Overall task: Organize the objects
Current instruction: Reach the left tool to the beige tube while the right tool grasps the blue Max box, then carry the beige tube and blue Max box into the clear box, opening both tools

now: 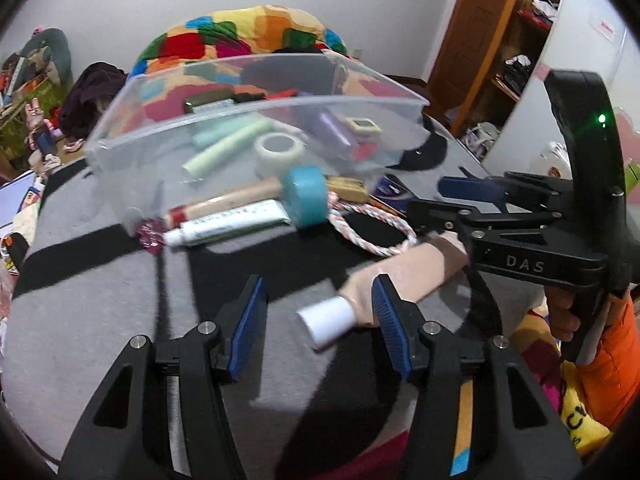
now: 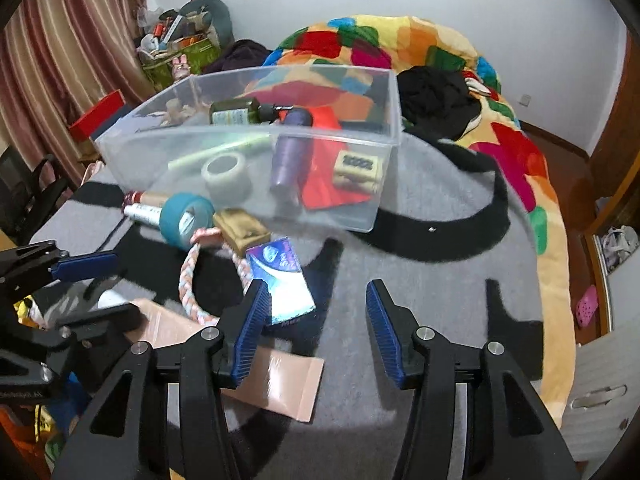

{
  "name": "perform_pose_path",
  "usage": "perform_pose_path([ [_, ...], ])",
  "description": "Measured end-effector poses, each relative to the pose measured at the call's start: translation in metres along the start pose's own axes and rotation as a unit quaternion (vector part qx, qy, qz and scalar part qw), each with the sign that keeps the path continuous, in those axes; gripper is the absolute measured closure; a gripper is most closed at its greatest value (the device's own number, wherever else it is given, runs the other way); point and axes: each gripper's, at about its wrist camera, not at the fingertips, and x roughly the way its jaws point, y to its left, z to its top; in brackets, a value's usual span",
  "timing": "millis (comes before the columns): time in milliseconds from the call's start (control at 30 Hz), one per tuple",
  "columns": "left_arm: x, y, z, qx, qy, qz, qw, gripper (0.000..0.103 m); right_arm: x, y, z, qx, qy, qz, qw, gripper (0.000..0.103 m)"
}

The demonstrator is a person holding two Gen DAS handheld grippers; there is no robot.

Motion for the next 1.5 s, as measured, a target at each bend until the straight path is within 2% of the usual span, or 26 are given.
perform_pose_path([
  [133, 0.002, -0.004, -0.005, 0.000, -0.006, -0.012, 0.9999, 0.048, 0.007, 0.010, 0.001, -0.021, 0.002, -0.009, 1.000, 0.056],
  [300, -0.006, -0.001, -0.014, -0.010, -0.021, -0.008, 0.9997, 0.062, 0.013, 0.008, 0.003, -0.011, 0.001, 0.010, 1.000, 0.076],
  [567, -0.019, 0.013, -0.022, -0.043, -0.033, -0.007, 0.9985, 0.066, 0.004, 0.011, -0.004, -0.006, -0.010, -0.001, 1.000, 0.078],
  [933, -0.055, 0.021, -0.022, -0.050, -0.074, 0.003, 0.9960, 0.069, -0.031, 0.003, -0.003, 0.019, -0.049, -0.003, 0.999, 0.078],
  [1033, -0.066, 0.024, -0.019, -0.050, -0.086, 0.001, 0.9950, 0.071, -0.042, 0.003, 0.000, 0.022, -0.063, -0.001, 0.998, 0.078],
  [1067, -0.070, 0.024, -0.018, -0.051, -0.091, -0.001, 0.9946, 0.077, -0.046, 0.003, 0.001, 0.024, -0.068, -0.001, 0.997, 0.078],
  [1300, -0.085, 0.026, -0.005, -0.049, -0.108, -0.009, 0.9929, 0.079, -0.064, 0.004, 0.010, 0.022, -0.093, 0.000, 0.995, 0.078],
  [1500, -0.102, 0.028, 0.006, -0.047, -0.134, -0.001, 0.9898, 0.081, -0.070, 0.008, 0.016, 0.021, -0.104, 0.004, 0.994, 0.078],
])
